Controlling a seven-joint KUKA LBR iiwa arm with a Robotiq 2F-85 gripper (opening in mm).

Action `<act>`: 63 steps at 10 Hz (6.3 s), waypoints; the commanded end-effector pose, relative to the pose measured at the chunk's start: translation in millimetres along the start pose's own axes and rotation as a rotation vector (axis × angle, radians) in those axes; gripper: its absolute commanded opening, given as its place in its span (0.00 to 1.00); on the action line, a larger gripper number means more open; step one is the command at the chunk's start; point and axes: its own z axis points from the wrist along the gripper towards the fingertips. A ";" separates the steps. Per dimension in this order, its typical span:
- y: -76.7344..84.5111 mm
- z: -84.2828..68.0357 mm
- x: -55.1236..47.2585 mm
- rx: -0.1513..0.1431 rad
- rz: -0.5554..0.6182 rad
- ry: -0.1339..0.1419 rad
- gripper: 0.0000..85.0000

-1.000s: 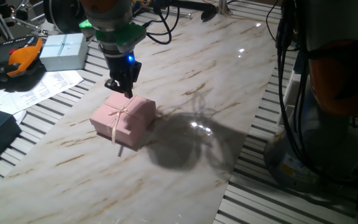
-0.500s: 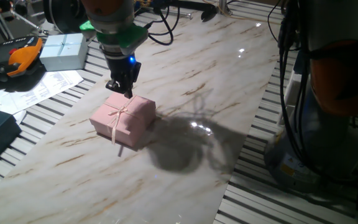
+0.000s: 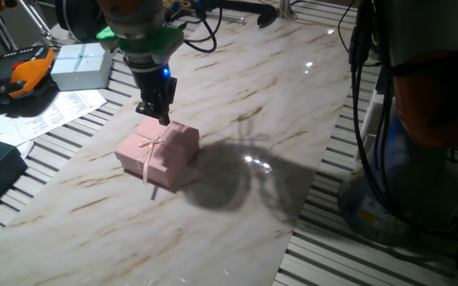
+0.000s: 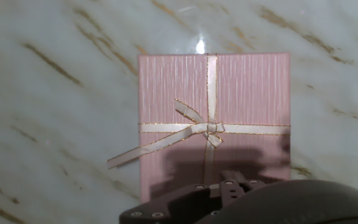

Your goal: Open a box

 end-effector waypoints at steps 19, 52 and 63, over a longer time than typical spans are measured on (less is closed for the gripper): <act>6.2 40.5 -25.0 -0.003 0.157 -0.111 0.60; 5.9 66.5 -32.5 0.006 0.192 -0.107 0.40; 4.9 63.1 -32.4 0.005 0.160 -0.085 0.00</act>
